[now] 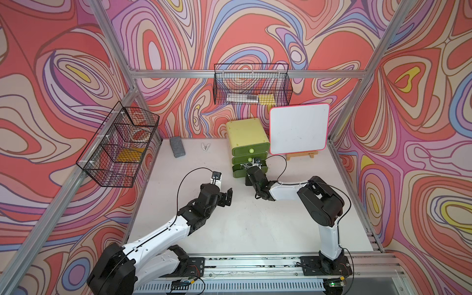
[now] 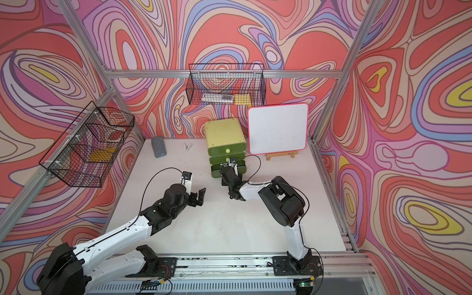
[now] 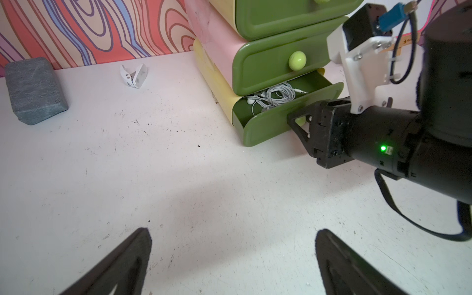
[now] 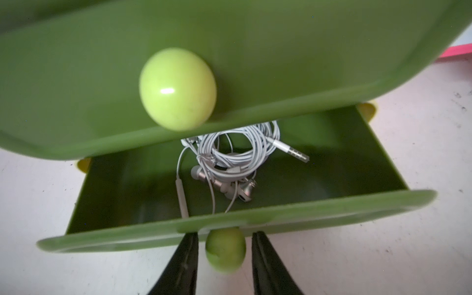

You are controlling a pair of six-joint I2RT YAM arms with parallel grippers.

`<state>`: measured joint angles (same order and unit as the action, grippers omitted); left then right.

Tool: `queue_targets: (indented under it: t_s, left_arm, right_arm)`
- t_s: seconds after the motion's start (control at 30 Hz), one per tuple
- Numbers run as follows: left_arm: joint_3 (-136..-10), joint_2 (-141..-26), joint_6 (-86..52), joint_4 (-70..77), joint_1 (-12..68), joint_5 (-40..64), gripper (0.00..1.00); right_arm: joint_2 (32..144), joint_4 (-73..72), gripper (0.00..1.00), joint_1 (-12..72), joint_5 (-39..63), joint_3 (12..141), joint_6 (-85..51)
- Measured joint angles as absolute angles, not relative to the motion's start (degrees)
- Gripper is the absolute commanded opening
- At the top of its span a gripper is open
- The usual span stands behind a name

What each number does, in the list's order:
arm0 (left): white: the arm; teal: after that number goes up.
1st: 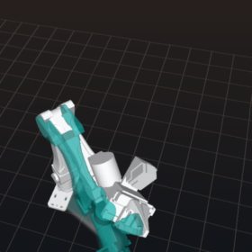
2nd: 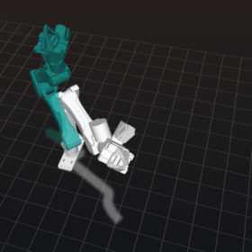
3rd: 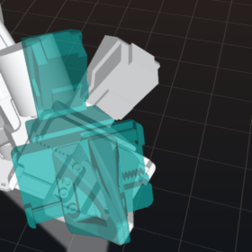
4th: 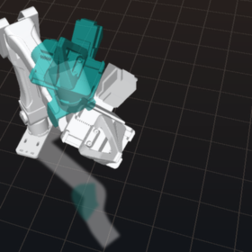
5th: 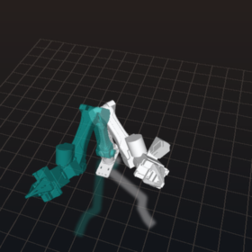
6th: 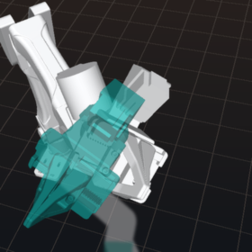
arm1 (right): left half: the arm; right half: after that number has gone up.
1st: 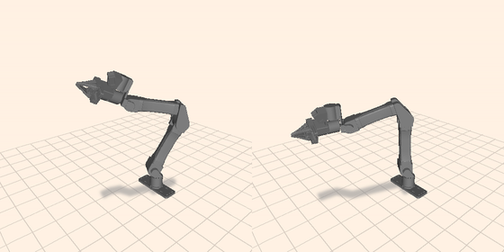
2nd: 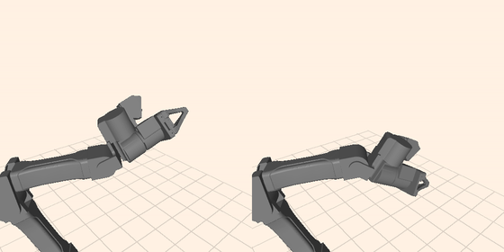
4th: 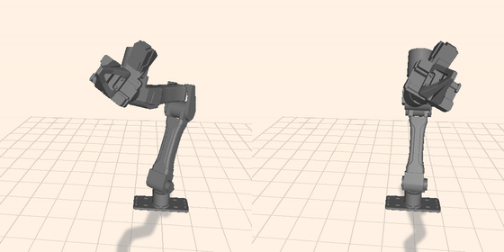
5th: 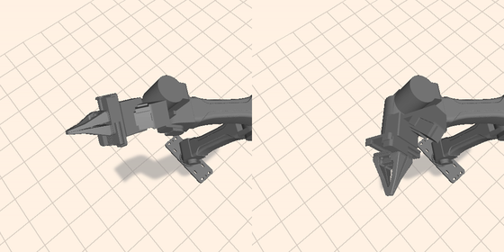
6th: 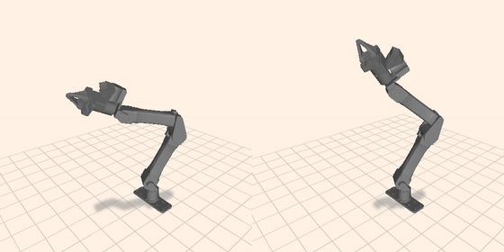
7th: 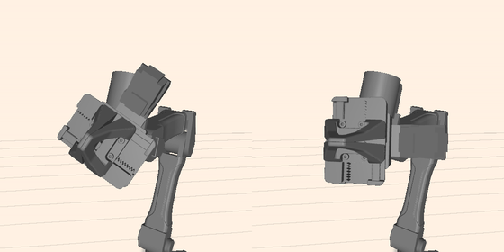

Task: Place the wired earphones into the drawer by color
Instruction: Close the drawer in the storage box.

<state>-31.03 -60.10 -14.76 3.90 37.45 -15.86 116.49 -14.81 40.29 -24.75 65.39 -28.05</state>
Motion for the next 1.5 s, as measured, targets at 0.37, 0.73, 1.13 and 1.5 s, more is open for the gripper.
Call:
queue_targets:
  t_s: [0.37,0.73,1.13,1.5]
  left_arm:
    - [-27.62,-57.6,-14.76,5.17,37.45,-16.27,0.99]
    - [-26.26,-53.78,-14.76,6.07,37.45,-17.54,0.99]
    - [-25.8,-53.23,-14.79,6.48,37.45,-18.33,0.99]
    - [-25.74,-52.77,-14.76,6.52,37.45,-18.52,0.99]
  right_arm:
    - [118.04,-17.15,0.37,39.88,-25.85,67.13,-29.32]
    - [121.01,-18.55,0.38,39.77,-26.5,69.21,-31.05]
    - [121.97,-21.08,0.39,39.77,-27.66,69.6,-32.69]
    - [124.03,-23.53,0.41,39.77,-28.75,71.26,-33.34]
